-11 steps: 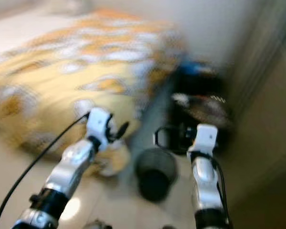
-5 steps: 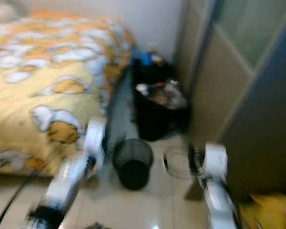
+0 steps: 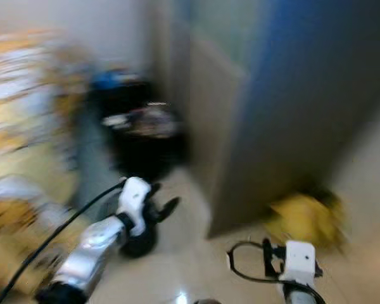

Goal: Clean up the room

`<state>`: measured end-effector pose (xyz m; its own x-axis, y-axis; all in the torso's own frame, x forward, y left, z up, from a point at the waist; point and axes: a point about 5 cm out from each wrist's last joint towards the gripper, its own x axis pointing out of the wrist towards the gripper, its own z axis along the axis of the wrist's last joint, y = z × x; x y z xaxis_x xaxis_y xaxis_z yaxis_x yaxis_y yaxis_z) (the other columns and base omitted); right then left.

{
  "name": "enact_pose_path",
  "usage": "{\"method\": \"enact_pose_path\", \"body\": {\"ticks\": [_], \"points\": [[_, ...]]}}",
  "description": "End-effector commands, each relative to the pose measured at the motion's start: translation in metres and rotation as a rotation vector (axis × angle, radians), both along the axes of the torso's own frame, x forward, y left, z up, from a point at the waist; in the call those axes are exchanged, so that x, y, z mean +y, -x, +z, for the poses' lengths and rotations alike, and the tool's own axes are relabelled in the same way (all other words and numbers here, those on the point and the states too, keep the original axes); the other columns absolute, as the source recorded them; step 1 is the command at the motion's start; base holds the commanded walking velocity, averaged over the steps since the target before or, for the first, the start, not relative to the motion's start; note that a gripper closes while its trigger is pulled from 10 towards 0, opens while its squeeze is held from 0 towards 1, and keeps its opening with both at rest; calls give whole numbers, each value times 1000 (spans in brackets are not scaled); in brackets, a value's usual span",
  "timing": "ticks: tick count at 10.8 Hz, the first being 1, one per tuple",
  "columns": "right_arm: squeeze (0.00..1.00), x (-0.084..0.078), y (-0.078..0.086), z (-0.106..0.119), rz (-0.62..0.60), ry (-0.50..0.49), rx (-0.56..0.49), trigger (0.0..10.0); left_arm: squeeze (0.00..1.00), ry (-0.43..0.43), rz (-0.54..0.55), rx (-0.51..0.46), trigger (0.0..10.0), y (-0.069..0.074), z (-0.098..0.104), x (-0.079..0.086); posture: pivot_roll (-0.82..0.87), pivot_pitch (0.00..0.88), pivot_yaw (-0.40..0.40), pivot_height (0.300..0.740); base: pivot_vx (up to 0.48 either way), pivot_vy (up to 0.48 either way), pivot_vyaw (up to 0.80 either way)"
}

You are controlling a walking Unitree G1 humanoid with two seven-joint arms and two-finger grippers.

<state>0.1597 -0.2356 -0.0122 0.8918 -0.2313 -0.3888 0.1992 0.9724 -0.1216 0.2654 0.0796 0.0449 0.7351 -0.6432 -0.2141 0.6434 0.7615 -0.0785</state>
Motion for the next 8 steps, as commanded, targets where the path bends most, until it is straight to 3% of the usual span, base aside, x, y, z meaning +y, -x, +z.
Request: {"method": "enact_pose_path", "body": {"ticks": [1, 2, 4, 6, 8], "points": [[0, 4, -13, 7, 6, -9, -41, 10000, 0, -11, -36, -13, 10000, -2, 3, -4, -80, 0, 50, 740, 0, -480, -688], [0, 4, -15, 7, -12, -18, -50, 10000, 0, -12, -57, -19, 10000, -2, 5, -6, -80, 0, 49, 740, 0, -480, -688], [0, 4, -19, 9, -49, -53, -75, 10000, 0, -71, -22, 47, 10000, -8, -6, 6, -106, 0, 63, 740, 0, 0, -678], [0, 1, -15, 9, -68, -54, -71, 10000, 0, -140, -98, 69, 10000, -5, -15, 6, -111, 0, 68, 740, 0, 0, -675], [0, 1, -20, 12, -96, -53, -95, 10000, 0, -57, 50, 124, 10000, -20, -15, 16, -141, 0, 95, 740, 0, 0, -672]]}}
